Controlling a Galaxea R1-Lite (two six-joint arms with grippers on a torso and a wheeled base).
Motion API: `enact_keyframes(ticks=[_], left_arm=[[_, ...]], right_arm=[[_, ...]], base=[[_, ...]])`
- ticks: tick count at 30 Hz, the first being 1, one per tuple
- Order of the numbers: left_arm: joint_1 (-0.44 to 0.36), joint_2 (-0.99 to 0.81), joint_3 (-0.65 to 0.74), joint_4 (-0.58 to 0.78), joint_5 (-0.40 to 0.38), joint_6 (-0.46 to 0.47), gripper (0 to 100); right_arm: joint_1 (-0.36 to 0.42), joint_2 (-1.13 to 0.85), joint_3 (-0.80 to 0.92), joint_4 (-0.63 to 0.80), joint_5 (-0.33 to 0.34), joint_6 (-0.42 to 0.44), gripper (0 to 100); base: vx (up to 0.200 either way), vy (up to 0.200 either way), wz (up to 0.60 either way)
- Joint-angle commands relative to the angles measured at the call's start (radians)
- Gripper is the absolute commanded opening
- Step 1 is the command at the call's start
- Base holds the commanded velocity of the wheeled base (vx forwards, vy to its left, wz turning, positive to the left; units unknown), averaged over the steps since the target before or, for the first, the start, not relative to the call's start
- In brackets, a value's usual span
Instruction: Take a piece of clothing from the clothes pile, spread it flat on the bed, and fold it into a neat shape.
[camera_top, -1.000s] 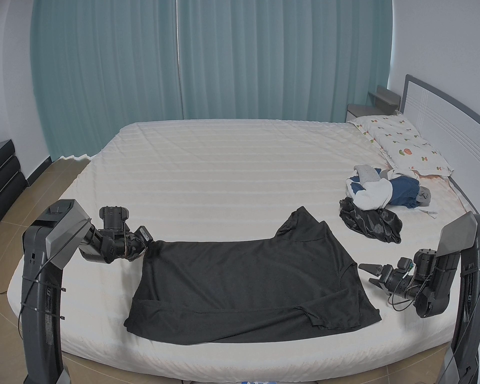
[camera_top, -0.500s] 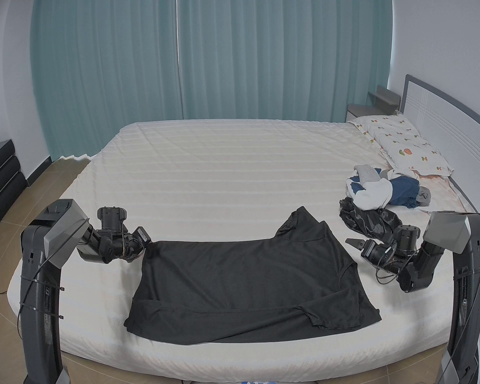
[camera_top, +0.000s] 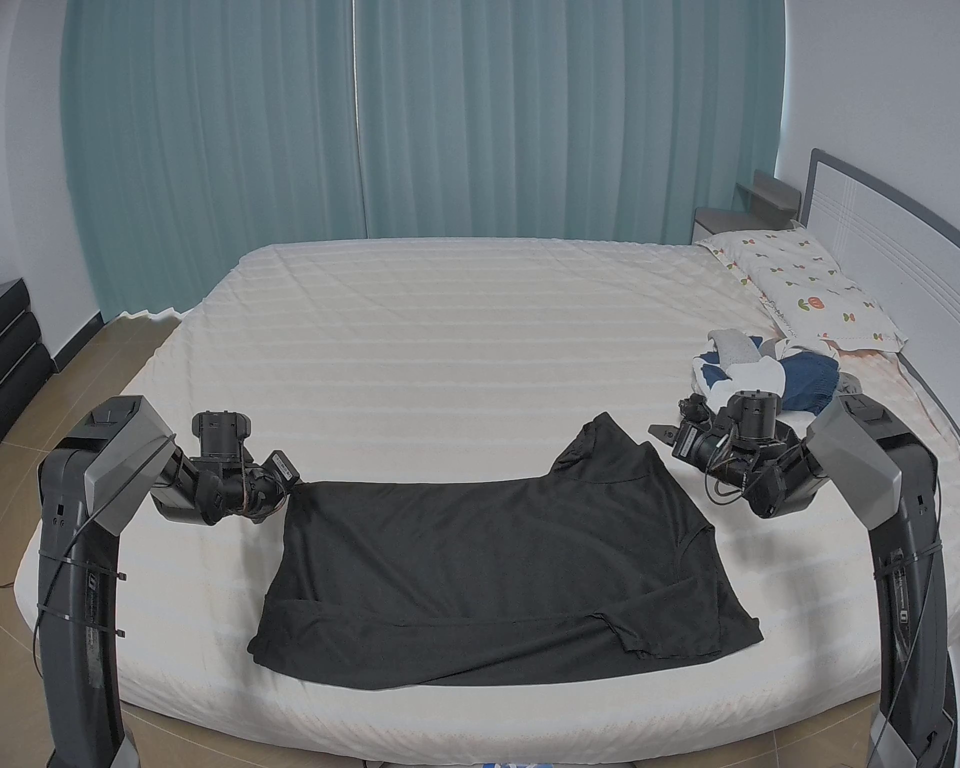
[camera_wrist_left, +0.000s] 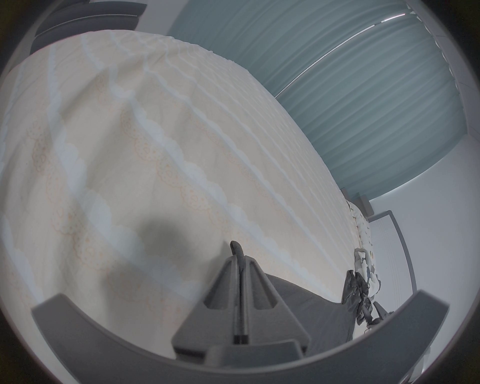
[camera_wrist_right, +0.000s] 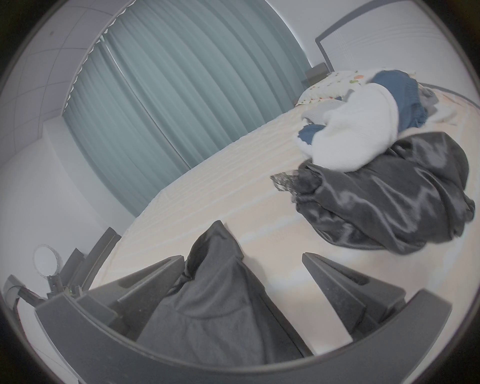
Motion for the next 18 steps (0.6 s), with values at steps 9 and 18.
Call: enact_keyframes(ticks=[9,18], left_arm=[[0.0,-0.005,0.002,-0.001,0.001,-0.003,0],[0.0,-0.005,0.002,-0.001,0.001,-0.003,0]], right_arm=[[0.048,0.173,-0.286,0.153,-0.052,-0.026,100],[0.043,0.179,-0.301,0.173,-0.051,-0.026,0]], base=[[0.0,0.0,0.0],[0.0,0.0,0.0]])
